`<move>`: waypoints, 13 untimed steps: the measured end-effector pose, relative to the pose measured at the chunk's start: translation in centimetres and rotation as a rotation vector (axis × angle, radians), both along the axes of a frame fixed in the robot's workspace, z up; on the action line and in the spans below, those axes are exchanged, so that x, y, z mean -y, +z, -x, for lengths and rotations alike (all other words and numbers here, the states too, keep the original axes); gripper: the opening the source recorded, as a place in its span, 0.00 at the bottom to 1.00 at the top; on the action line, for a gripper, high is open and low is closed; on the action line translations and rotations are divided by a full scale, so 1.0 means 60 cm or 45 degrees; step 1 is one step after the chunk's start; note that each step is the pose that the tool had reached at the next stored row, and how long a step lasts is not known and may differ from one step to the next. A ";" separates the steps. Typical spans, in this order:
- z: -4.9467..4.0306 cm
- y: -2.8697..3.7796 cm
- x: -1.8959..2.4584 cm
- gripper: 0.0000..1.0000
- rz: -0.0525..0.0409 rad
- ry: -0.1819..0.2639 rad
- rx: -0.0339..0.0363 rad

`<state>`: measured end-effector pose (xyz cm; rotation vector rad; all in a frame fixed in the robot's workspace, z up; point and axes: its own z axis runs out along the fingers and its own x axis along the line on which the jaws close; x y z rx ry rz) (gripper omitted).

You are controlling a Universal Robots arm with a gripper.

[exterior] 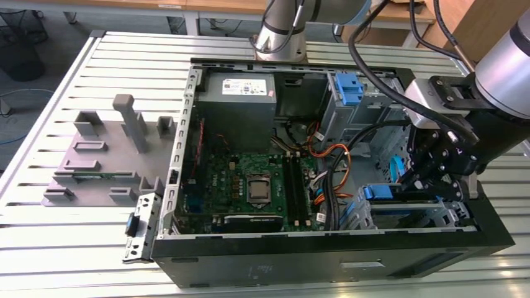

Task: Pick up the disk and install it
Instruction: 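Insert the first disk wire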

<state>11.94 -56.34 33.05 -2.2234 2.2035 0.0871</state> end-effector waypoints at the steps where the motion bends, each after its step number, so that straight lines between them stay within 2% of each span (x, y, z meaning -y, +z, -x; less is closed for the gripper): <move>1: 0.000 0.000 0.0000 0.16 0.000 0.000 0.0000; 11: 0.000 0.000 0.0000 0.17 0.000 0.000 -0.0001; 12: 0.000 0.000 0.0000 0.24 0.000 0.000 -0.0001; 13: 0.000 0.000 0.0000 0.24 0.000 0.000 0.0000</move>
